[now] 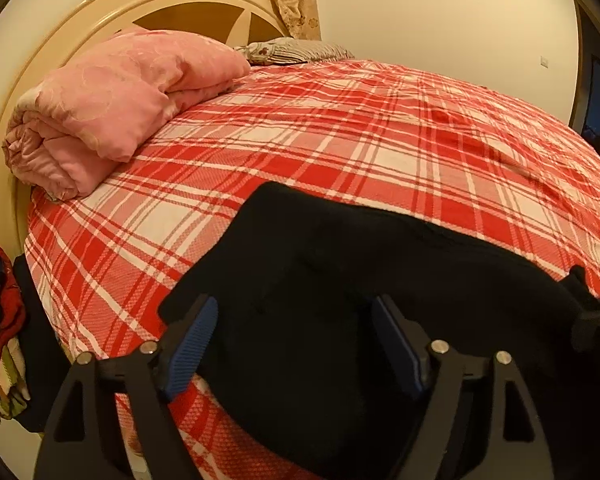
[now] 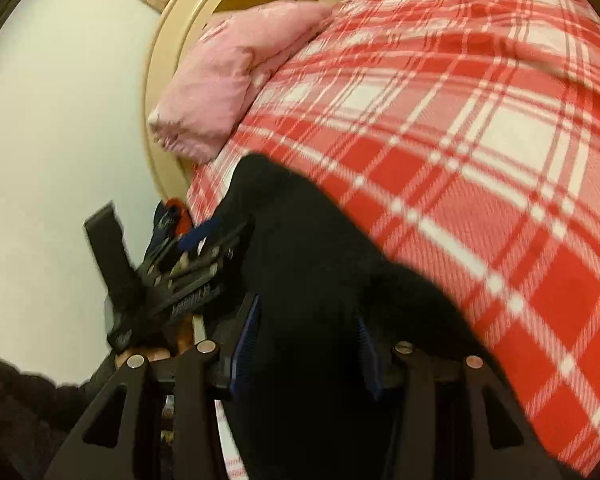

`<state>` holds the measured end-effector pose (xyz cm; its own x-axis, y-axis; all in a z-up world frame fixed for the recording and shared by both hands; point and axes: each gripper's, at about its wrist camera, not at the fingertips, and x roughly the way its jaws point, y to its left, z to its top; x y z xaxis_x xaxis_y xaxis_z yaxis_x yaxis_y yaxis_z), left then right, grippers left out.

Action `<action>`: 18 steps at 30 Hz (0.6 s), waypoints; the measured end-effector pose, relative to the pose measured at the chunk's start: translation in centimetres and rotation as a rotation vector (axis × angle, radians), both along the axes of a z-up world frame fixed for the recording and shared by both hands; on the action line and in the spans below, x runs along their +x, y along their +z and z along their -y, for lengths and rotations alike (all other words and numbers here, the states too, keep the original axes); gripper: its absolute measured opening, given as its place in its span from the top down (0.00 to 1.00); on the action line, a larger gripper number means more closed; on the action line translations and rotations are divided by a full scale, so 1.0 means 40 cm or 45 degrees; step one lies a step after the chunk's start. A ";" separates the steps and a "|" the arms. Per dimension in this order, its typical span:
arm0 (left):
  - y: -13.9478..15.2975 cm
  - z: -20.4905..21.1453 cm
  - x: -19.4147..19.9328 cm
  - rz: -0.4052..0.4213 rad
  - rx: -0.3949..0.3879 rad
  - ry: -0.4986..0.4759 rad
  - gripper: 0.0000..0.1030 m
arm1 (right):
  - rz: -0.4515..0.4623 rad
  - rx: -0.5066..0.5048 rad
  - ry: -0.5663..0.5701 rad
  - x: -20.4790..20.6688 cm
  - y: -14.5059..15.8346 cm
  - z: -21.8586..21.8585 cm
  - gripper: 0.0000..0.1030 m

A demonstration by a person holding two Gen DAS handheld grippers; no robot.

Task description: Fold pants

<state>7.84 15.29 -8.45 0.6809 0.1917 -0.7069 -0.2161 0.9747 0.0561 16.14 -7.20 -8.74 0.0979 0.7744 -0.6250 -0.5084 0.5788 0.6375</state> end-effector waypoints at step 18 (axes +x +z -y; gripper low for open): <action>-0.019 -0.027 0.005 0.017 -0.019 0.018 0.00 | 0.026 -0.308 -0.772 0.031 0.066 0.368 0.82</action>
